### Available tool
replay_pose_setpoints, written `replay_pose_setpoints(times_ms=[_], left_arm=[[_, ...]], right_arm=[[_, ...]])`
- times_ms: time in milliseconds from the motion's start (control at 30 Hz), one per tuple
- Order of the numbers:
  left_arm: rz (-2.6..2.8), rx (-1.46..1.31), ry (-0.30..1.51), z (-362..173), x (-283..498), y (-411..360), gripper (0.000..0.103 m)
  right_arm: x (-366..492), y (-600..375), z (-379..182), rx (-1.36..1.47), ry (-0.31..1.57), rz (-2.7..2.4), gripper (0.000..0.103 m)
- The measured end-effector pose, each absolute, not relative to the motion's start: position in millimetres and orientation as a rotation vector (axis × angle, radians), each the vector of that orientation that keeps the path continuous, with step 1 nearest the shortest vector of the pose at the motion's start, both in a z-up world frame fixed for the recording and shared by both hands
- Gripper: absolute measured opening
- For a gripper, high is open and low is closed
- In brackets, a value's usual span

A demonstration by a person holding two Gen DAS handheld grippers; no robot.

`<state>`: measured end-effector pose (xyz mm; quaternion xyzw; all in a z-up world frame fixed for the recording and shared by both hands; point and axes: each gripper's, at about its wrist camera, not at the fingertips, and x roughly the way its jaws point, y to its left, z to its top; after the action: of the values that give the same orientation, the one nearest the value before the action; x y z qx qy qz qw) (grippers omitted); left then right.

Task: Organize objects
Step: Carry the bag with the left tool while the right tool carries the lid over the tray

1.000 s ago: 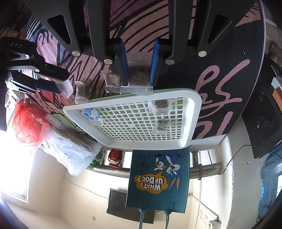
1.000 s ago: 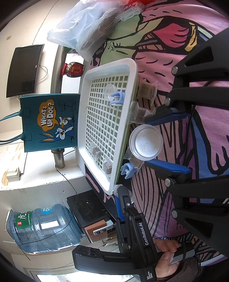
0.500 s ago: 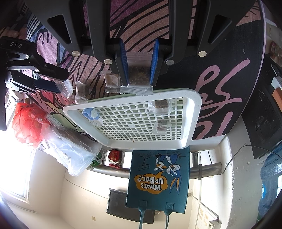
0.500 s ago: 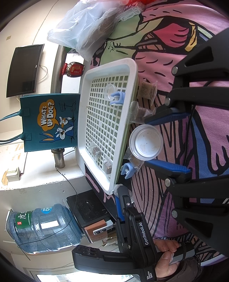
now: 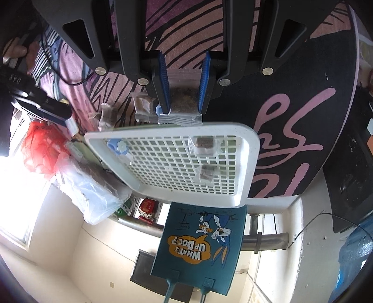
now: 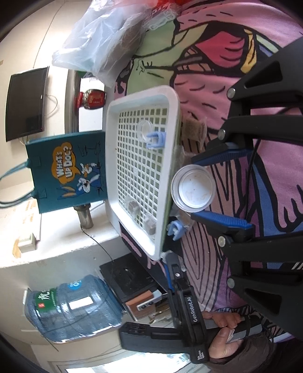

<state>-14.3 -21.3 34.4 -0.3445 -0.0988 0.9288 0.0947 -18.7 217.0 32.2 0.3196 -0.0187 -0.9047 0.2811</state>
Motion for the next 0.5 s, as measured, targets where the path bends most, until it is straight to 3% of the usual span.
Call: replay_pose_setpoints(times_ms=[267, 500], left_arm=[[2.817, -1.006, -0.268, 71, -58, -42, 0.022], [2.827, -1.13, -0.221, 55, -117, -32, 0.022]], right_arm=[[-60, 250, 85, 0.827, -0.087, -2.509, 0.039], [-132, 233, 59, 1.044, -0.097, -2.498, 0.039]])
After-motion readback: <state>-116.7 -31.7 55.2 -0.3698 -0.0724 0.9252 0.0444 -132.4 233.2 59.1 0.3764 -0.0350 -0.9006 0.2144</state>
